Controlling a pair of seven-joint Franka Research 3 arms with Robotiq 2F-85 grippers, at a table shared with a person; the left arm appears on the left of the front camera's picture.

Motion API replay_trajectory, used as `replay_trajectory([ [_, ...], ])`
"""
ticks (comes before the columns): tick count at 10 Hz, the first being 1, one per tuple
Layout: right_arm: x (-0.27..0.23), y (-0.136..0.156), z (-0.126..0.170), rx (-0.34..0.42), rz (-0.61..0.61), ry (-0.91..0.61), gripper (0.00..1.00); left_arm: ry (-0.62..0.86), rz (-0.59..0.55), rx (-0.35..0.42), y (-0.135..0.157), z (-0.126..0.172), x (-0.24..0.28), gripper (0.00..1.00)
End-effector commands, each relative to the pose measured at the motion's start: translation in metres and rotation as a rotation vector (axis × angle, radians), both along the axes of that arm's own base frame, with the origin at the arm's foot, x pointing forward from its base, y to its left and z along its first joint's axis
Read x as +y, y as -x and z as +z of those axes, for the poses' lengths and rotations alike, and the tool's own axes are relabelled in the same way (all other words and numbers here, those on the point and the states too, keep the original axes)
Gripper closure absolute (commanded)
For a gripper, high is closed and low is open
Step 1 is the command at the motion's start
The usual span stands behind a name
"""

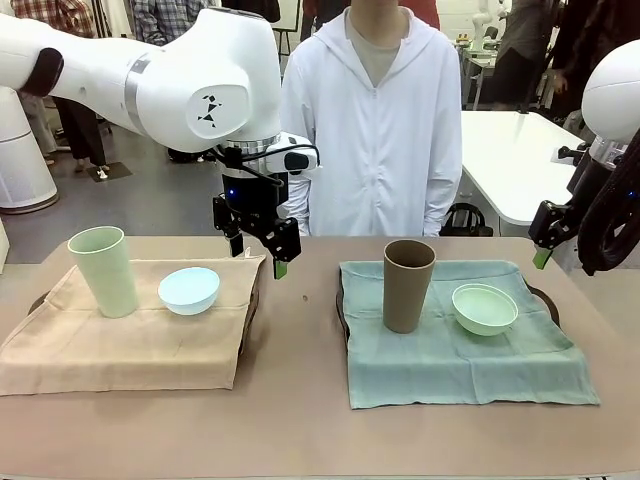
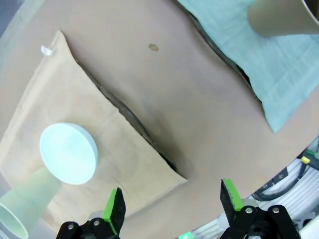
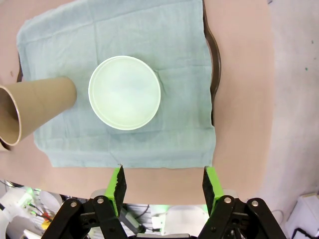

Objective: Set up a tray with a mat and arrange the tableware.
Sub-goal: Place the Picnic Bowl and Reusable plastic cup back onto the Handle tray in front of the human's position.

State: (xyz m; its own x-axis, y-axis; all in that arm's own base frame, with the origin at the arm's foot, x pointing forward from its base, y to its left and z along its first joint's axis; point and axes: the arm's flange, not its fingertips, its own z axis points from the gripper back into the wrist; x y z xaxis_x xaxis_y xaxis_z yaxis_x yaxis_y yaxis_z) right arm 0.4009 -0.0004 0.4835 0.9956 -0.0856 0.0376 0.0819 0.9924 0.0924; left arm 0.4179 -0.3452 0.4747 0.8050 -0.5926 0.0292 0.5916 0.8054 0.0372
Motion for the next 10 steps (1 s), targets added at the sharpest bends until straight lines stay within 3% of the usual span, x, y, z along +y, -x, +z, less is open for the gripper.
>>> replay_trajectory([
  [1, 0.000, -0.002, -0.001, -0.008, -0.008, 0.001, 0.21, 0.000, 0.000, 0.000, 0.000, 0.000, 0.000, 0.00],
  [3, -0.017, -0.003, -0.006, 0.015, -0.032, -0.019, 0.20, 0.084, 0.094, 0.067, -0.018, 0.012, 0.064, 0.00],
  [6, -0.050, 0.010, 0.006, -0.004, -0.063, -0.082, 0.20, 0.223, 0.236, 0.084, -0.021, 0.034, 0.183, 0.00],
  [8, -0.087, 0.019, 0.025, -0.003, -0.079, -0.262, 0.20, 0.345, 0.298, 0.057, -0.003, 0.058, 0.259, 0.00],
  [10, -0.131, 0.035, 0.039, -0.020, -0.099, -0.448, 0.20, 0.502, 0.316, 0.044, 0.017, 0.060, 0.321, 0.00],
])
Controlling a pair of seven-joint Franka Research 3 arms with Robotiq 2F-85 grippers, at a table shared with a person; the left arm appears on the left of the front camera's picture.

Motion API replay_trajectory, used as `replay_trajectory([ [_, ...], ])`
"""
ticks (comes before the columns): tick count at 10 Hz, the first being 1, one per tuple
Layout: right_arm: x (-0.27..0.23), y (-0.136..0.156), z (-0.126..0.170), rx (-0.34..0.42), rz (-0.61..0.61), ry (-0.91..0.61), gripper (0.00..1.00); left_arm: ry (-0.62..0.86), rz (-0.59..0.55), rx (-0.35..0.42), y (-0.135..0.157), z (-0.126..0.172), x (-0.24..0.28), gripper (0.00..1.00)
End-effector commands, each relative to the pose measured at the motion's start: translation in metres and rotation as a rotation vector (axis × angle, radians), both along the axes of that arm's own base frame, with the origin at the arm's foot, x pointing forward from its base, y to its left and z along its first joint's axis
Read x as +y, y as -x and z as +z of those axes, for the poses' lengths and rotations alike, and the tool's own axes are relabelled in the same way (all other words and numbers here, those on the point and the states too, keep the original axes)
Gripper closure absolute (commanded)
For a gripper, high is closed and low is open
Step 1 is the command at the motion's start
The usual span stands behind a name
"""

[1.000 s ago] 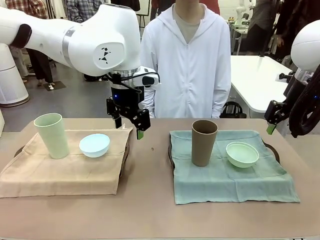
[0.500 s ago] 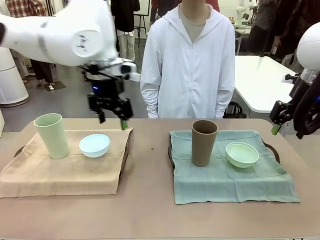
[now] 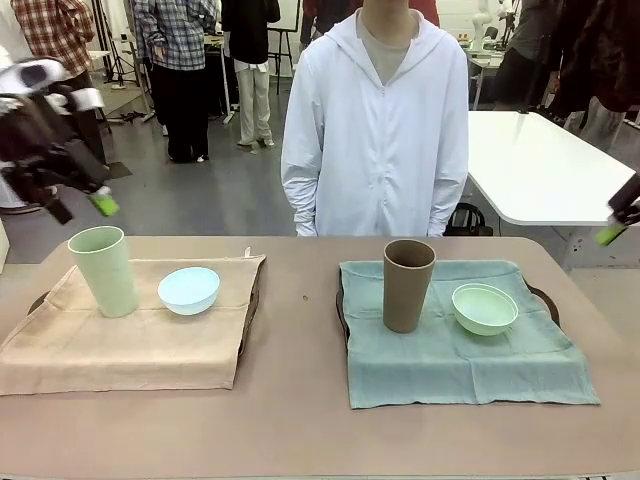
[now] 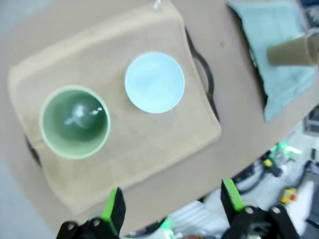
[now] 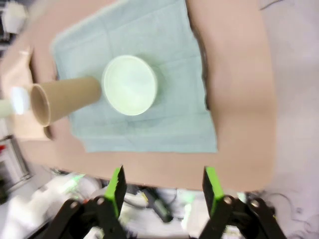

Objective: Set up a tray with a mat and arrange the tableware.
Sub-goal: Place the Picnic Bowl and Reusable plastic cup back onto the Handle tray in front of the human's position.

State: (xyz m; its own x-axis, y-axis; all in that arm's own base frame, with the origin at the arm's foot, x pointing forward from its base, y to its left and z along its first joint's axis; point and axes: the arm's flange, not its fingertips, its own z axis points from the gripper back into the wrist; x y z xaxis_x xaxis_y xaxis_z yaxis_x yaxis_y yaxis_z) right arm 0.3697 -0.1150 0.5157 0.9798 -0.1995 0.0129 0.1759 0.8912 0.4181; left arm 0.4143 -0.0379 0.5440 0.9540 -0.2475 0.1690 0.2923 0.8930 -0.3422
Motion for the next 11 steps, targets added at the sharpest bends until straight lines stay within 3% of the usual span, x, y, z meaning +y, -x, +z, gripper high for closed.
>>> replay_trajectory([
  [1, -0.037, 0.015, 0.012, -0.027, -0.016, -0.198, 0.20, 0.175, -0.004, -0.016, 0.029, -0.011, 0.049, 0.00],
  [4, -0.071, 0.030, 0.009, -0.025, -0.076, -0.286, 0.20, 0.381, 0.085, -0.078, 0.067, -0.020, 0.117, 0.00],
  [5, -0.067, 0.026, 0.005, 0.000, -0.093, -0.240, 0.20, 0.321, 0.092, -0.045, 0.069, -0.027, 0.113, 0.00],
  [6, -0.072, 0.038, 0.013, -0.032, -0.083, -0.257, 0.20, 0.316, 0.071, -0.056, 0.057, -0.015, 0.109, 0.00],
  [9, -0.074, 0.037, 0.009, -0.015, -0.096, -0.250, 0.20, 0.316, 0.071, -0.056, 0.057, -0.015, 0.109, 0.00],
  [10, -0.078, 0.039, 0.009, 0.021, -0.036, -0.386, 0.20, 0.311, 0.074, -0.049, 0.062, -0.018, 0.112, 0.00],
  [11, -0.092, 0.048, 0.006, 0.050, -0.008, -0.534, 0.20, 0.407, 0.089, 0.003, 0.059, -0.022, 0.132, 0.00],
])
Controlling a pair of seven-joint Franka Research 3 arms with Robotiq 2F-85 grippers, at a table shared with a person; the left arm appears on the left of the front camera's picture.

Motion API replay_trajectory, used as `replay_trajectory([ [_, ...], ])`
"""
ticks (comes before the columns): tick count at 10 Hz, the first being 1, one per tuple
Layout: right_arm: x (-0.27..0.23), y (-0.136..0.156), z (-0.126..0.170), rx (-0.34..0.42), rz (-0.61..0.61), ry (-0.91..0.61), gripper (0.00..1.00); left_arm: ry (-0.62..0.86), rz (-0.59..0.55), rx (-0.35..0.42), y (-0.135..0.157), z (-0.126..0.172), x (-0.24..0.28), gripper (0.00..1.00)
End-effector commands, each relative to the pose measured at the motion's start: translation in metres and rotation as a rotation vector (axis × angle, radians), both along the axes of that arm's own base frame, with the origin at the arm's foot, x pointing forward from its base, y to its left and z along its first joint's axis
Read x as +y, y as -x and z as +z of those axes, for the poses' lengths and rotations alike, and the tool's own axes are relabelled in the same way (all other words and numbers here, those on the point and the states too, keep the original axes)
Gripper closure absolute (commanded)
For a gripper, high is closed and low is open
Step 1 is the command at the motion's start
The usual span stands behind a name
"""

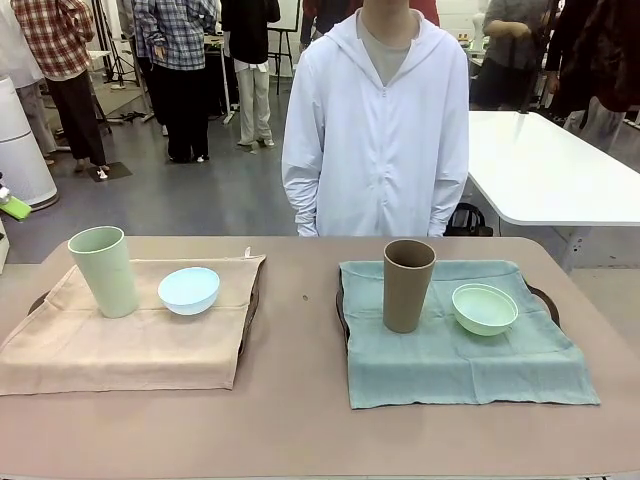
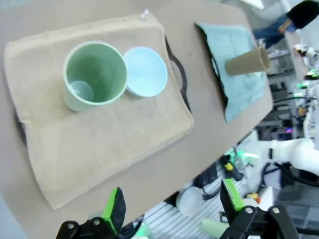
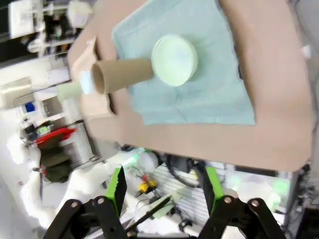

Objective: Set up a tray with a mat and arrange the tableware.
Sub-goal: Place the Picnic Bowl and Reusable plastic cup back onto the Handle tray in front of the human's position.

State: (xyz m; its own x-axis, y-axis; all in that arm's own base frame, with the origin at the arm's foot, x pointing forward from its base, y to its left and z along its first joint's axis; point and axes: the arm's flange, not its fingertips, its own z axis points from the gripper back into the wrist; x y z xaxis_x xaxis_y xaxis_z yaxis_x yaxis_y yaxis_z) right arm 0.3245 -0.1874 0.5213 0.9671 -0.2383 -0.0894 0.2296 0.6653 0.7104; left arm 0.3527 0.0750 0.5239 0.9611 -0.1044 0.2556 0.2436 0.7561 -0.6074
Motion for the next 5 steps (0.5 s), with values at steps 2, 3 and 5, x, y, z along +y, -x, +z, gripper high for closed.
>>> replay_trajectory([
  [2, -0.054, 0.028, -0.016, 0.054, 0.103, -0.372, 0.20, 0.268, -0.009, 0.118, 0.004, -0.010, 0.065, 0.00],
  [3, -0.066, 0.041, -0.022, 0.051, 0.127, -0.434, 0.20, 0.365, 0.002, 0.150, 0.012, -0.007, 0.097, 0.00],
  [5, -0.081, 0.063, -0.028, 0.018, 0.145, -0.479, 0.20, 0.473, 0.079, 0.130, 0.018, -0.005, 0.143, 0.00],
])
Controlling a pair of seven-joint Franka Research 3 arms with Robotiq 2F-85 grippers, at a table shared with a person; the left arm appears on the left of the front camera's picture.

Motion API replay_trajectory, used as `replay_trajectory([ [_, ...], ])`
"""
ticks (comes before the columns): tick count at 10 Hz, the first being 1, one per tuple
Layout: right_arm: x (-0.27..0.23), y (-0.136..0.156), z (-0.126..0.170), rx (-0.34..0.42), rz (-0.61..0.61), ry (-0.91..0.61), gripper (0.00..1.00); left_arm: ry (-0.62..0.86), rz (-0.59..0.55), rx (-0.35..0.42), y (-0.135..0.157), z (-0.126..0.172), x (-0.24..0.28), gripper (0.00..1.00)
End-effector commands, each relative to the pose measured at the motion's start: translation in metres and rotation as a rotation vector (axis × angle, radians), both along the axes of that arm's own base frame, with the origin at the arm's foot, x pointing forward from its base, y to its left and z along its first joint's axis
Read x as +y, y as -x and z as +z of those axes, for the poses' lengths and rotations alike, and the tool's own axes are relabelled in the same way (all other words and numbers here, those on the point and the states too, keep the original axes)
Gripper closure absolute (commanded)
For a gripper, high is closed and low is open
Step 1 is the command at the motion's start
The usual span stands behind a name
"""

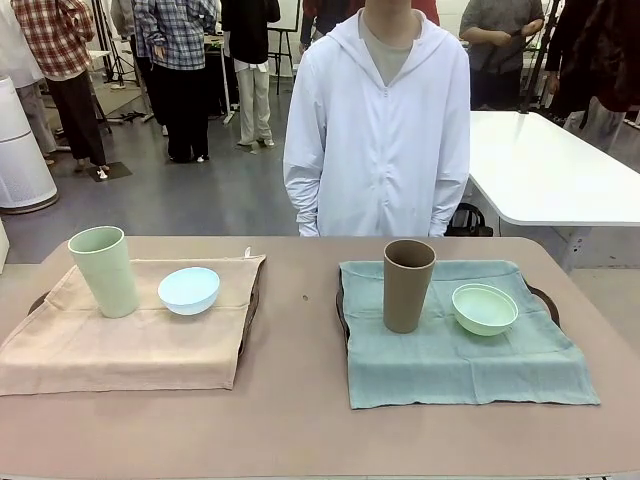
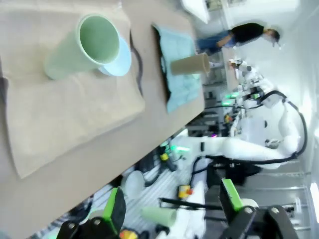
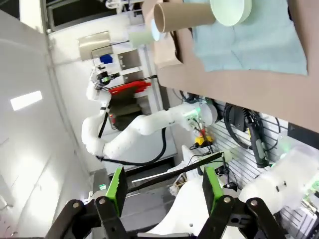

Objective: Set up a tray with a mat and arrange the tableware.
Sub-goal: Place the Picnic Bowl and Reusable plastic cup back onto the Handle tray in front of the human's position.

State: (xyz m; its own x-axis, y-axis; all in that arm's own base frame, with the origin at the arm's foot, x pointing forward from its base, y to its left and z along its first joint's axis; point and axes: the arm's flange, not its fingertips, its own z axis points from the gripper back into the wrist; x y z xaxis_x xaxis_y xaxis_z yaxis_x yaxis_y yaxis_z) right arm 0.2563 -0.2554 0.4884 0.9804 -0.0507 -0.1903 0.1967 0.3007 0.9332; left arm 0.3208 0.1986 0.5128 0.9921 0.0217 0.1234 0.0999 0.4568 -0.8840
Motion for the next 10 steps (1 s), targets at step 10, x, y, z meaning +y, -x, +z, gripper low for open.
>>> replay_trajectory([
  [10, -0.012, 0.009, -0.002, -0.017, -0.006, -0.031, 0.20, 0.080, 0.090, 0.007, 0.001, 0.003, 0.042, 0.00],
])
